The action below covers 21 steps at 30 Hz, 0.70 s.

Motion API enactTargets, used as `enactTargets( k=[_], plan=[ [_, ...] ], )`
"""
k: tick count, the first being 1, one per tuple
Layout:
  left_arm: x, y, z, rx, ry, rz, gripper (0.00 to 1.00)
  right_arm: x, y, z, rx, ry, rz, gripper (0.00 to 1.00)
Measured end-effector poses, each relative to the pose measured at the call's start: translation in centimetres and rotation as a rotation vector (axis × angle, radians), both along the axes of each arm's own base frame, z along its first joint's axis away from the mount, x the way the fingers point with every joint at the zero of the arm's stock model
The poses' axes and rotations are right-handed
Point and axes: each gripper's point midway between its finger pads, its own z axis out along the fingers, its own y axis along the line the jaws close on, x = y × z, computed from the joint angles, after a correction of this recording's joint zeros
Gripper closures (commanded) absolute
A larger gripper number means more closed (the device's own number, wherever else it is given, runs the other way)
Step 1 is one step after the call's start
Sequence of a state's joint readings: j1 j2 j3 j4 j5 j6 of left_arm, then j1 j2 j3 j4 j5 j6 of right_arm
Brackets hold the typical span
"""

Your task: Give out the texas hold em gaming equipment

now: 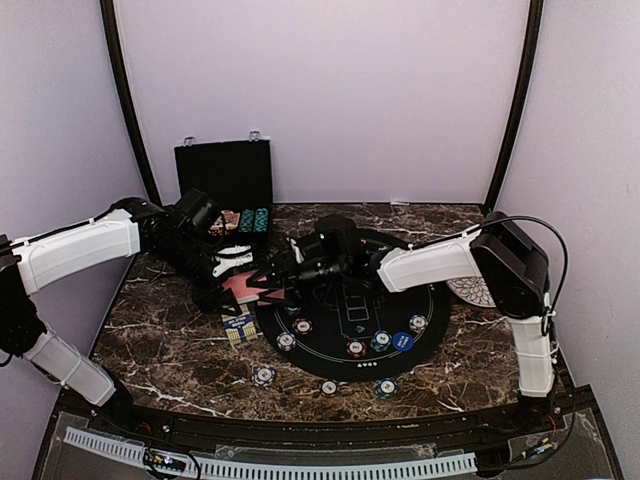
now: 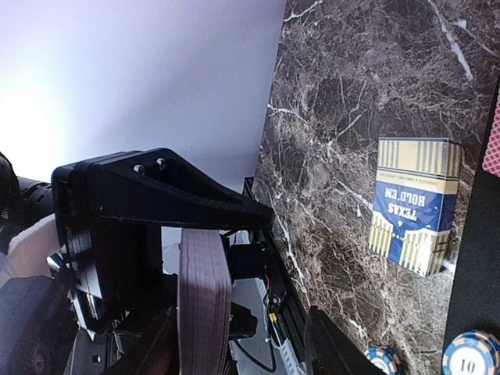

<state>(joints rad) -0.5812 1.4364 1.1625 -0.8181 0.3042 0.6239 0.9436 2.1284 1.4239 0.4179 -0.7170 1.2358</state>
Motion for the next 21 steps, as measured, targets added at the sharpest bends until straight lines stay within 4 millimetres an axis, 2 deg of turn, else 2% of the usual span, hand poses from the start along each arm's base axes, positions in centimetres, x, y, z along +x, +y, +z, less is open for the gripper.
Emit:
enactTargets(
  k=[13, 16, 21],
  plan=[
    [0.0, 0.0, 0.0, -0.002, 0.000, 0.000, 1.00, 0.5, -1.5, 1.0, -0.008, 0.011, -0.035, 0.52],
    [0.0, 0.0, 0.0, -0.002, 0.000, 0.000, 1.00, 0.4, -1.7, 1.5, -0.001, 0.015, -0.039, 0.57],
    [0.0, 0.0, 0.0, -0.002, 0.000, 0.000, 1.00, 0.4, -1.8, 2.5, 0.020, 0.012, -0.046, 0.72]
  ],
)
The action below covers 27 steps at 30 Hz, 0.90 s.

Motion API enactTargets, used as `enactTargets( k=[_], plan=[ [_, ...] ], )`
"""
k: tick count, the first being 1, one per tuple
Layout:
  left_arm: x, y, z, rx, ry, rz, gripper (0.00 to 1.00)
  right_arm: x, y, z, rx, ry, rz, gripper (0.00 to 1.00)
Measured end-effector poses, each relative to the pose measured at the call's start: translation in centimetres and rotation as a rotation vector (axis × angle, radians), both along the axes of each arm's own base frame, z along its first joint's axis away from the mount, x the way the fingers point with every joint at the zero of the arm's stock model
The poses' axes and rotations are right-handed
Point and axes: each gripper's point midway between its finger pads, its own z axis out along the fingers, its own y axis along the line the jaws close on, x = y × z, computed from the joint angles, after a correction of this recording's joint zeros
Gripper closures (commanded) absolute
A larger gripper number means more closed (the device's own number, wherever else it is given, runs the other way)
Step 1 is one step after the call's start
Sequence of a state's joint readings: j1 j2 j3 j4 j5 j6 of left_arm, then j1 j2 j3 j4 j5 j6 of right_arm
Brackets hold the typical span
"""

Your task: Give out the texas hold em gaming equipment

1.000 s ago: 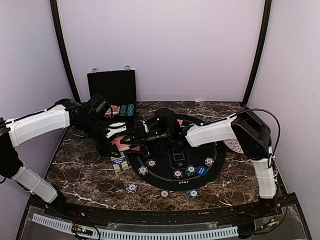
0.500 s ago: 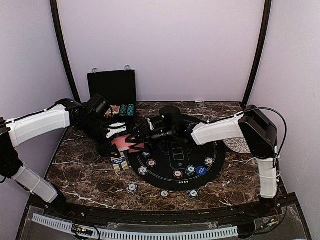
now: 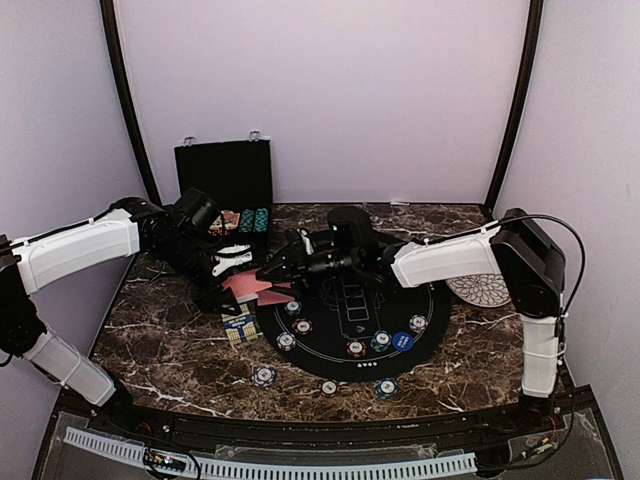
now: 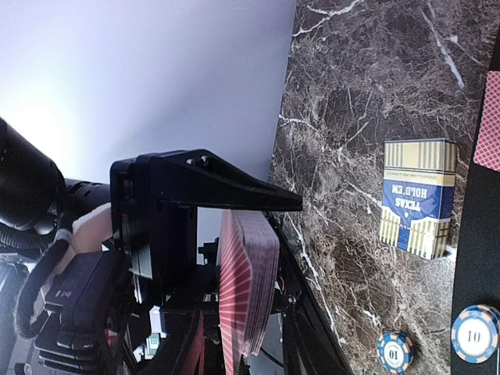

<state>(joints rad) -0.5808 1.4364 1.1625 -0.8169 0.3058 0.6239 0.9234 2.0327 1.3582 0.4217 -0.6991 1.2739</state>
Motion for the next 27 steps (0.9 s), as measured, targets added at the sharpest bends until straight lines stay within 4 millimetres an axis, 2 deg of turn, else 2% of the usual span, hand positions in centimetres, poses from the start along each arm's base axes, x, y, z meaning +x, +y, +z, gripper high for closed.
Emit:
enactTargets(
  k=[8, 16, 19, 27],
  plan=[
    [0.0, 0.0, 0.0, 0.001, 0.000, 0.000, 1.00, -0.1, -0.2, 0.1, 0.005, 0.011, -0.003, 0.99],
    [0.0, 0.0, -0.1, 0.003, 0.001, 0.000, 1.00, -0.3, -0.9, 0.5, 0.010, 0.006, -0.016, 1.00],
    [0.0, 0.0, -0.1, 0.002, 0.002, -0.001, 1.00, -0.2, -2.2, 0.6, 0.003, 0.005, -0.038, 1.00],
    [0.1, 0.1, -0.1, 0.008, -0.002, 0.003, 1.00, 0.5, -8.5, -0.6, -0.053, 0.024, -0.123, 1.00]
  ],
)
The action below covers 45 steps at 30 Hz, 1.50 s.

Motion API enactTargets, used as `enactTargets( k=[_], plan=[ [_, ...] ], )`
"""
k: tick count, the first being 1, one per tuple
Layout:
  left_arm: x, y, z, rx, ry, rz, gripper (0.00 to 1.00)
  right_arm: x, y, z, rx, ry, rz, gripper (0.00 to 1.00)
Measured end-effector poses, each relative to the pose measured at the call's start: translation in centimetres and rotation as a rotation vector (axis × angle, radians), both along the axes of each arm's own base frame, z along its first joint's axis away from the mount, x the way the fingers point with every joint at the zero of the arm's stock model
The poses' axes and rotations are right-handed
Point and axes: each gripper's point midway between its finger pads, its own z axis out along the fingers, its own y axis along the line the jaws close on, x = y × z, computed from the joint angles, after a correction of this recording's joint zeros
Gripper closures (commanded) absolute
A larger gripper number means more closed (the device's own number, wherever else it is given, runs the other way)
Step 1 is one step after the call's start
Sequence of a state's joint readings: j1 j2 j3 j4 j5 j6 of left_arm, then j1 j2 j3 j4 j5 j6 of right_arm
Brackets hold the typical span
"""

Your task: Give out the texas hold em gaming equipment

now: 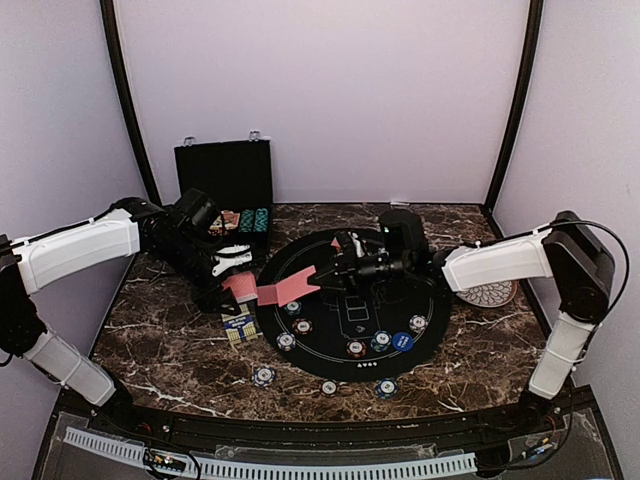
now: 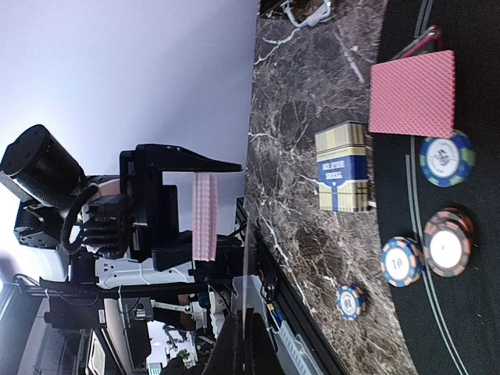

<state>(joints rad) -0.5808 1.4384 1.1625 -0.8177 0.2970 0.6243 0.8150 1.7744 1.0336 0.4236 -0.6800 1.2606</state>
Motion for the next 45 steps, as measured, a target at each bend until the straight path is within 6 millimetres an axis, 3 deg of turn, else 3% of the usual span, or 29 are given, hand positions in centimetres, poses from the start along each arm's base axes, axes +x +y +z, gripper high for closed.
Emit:
enactTargets(
  k=[8, 17, 22, 30, 41, 45],
  plan=[
    [0.0, 0.0, 0.0, 0.000, 0.000, 0.000, 1.00, 0.9, -6.3, -2.8, -0.094, 0.023, -0.089, 1.00],
    [0.0, 0.0, 0.0, 0.000, 0.000, 0.000, 1.00, 1.3, -12.5, -8.5, -0.272, 0.080, -0.163, 1.00],
    [0.0, 0.0, 0.0, 0.000, 0.001, 0.000, 1.00, 1.2, -14.0, -10.2, -0.356, 0.073, -0.170, 1.00],
    [0.2, -0.1, 0.5, -0.007, -0.009, 0.000, 1.00, 1.5, -14.4, -11.6, -0.420, 0.060, -0.162, 1.00],
    [0.1, -0.1, 0.4, -0.003, -0.004, 0.000, 1.00, 2.4, -15.7, -12.6, -0.552, 0.022, -0.181, 0.53],
    [0.0, 0.0, 0.4, -0.001, -0.001, 0.000, 1.00, 2.9, -16.4, -12.3, -0.598, 0.006, -0.210, 0.43]
  ],
)
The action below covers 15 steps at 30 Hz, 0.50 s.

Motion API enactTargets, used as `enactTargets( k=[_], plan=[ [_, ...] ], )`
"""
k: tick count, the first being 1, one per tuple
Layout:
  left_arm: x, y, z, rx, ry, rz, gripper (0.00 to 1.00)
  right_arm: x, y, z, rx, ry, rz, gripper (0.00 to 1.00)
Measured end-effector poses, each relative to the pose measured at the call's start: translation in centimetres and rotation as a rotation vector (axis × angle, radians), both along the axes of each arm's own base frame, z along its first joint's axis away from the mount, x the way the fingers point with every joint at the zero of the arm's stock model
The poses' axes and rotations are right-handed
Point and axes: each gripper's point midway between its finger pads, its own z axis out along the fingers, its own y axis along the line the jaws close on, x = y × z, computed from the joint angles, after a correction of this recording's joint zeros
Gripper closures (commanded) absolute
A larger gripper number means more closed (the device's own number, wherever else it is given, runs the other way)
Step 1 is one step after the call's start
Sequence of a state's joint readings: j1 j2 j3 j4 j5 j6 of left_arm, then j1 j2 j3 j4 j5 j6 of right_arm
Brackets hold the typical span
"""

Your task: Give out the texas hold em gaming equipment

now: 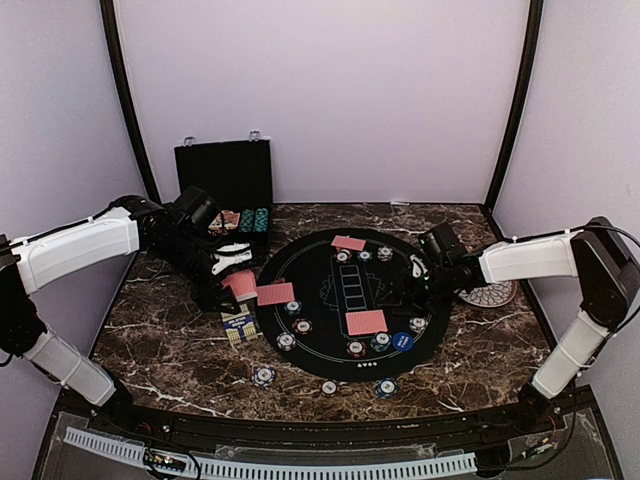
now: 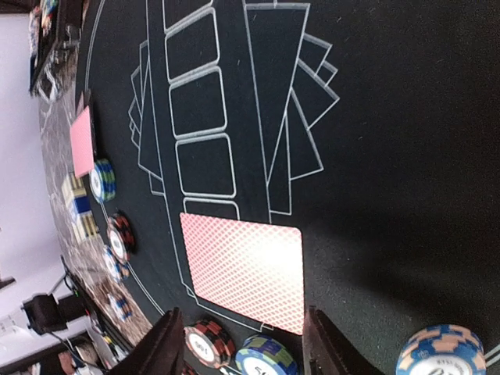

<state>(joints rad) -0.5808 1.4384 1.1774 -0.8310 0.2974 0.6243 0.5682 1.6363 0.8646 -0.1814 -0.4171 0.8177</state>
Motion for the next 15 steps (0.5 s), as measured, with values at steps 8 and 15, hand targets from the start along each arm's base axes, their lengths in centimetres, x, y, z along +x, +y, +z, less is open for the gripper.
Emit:
enactTargets(
  k=[8, 15],
  plan=[
    [0.0, 0.0, 0.0, 0.001, 0.001, 0.001, 1.00, 1.2, 2.6, 5.2, 0.065, -0.124, 0.008, 0.30],
    [-0.1, -0.1, 0.0, -0.005, 0.008, 0.005, 1.00, -1.3, 11.2, 10.4, 0.275, -0.177, 0.154, 0.21]
  ],
)
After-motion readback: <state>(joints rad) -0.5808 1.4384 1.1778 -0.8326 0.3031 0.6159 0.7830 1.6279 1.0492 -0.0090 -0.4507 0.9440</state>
